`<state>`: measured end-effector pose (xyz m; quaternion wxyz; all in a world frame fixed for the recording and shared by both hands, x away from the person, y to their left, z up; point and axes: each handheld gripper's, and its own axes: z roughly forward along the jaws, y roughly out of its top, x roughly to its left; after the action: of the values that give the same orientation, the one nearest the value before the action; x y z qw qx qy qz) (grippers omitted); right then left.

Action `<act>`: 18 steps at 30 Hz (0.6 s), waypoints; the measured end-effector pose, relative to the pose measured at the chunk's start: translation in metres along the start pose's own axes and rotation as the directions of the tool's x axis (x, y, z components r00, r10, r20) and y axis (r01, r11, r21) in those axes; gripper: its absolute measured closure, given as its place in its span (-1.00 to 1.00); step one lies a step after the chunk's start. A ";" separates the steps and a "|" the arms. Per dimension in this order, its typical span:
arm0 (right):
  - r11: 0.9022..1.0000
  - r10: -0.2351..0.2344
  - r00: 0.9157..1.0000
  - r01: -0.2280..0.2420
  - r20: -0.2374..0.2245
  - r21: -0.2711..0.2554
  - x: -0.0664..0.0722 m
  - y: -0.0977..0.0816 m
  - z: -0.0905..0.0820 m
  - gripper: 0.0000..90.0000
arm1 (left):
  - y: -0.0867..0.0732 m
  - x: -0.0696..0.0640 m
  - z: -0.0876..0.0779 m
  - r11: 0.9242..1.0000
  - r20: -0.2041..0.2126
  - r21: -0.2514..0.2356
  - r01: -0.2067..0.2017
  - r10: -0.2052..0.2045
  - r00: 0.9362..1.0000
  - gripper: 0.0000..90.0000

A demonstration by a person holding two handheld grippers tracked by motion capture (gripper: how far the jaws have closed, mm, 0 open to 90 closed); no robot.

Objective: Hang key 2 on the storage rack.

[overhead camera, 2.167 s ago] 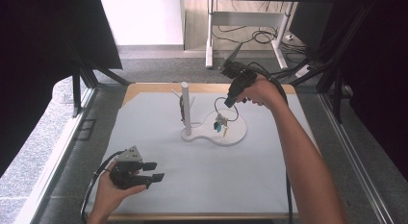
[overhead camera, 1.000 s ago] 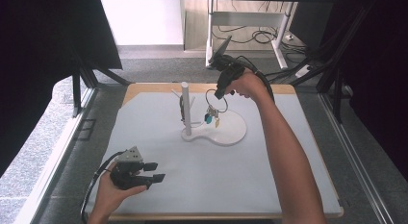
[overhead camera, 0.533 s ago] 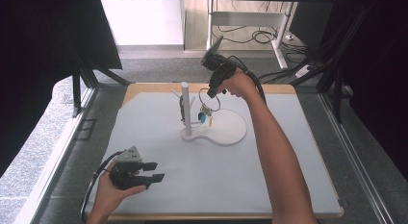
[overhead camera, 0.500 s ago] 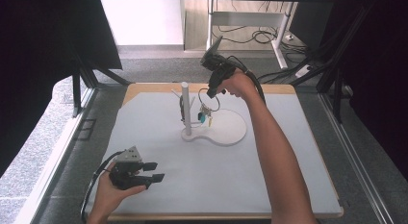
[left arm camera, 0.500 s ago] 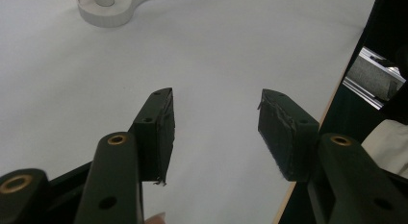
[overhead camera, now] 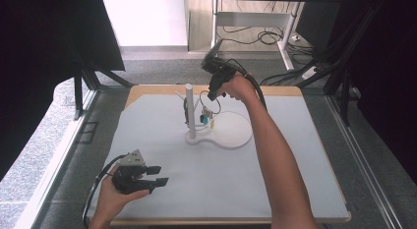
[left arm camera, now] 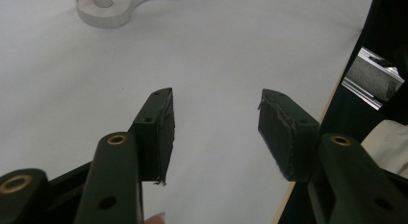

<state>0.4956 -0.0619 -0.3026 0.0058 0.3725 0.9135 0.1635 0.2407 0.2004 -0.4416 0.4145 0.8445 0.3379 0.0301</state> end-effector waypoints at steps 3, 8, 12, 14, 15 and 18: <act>1.000 -0.005 1.000 0.005 -0.002 0.004 0.002 0.001 0.002 0.92 | 0.000 0.000 0.001 1.000 0.001 0.001 0.001 -0.001 1.000 0.06; 1.000 -0.015 1.000 0.015 -0.011 -0.002 0.006 0.003 0.005 0.92 | 0.000 0.000 0.002 1.000 0.002 0.004 0.001 -0.001 1.000 0.06; 1.000 -0.023 1.000 0.023 -0.014 0.003 0.010 0.002 0.008 0.92 | 0.000 0.000 0.002 1.000 0.001 0.004 0.003 -0.003 1.000 0.06; 1.000 -0.026 0.999 0.026 -0.020 0.001 0.011 0.001 0.010 0.92 | 0.000 0.000 0.003 1.000 0.000 0.006 0.002 -0.002 1.000 0.06; 1.000 -0.024 0.999 0.024 -0.023 -0.001 0.012 0.001 0.011 0.92 | 0.000 0.000 0.003 1.000 0.001 0.006 0.001 -0.001 1.000 0.06; 1.000 -0.024 0.999 0.024 -0.028 -0.003 0.014 -0.001 0.014 0.92 | 0.000 0.000 0.004 1.000 0.000 0.010 -0.001 0.001 1.000 0.06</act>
<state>0.4870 -0.0488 -0.3142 -0.0047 0.3591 0.9177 0.1701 0.2419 0.1975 -0.4439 0.4102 0.8467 0.3377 0.0289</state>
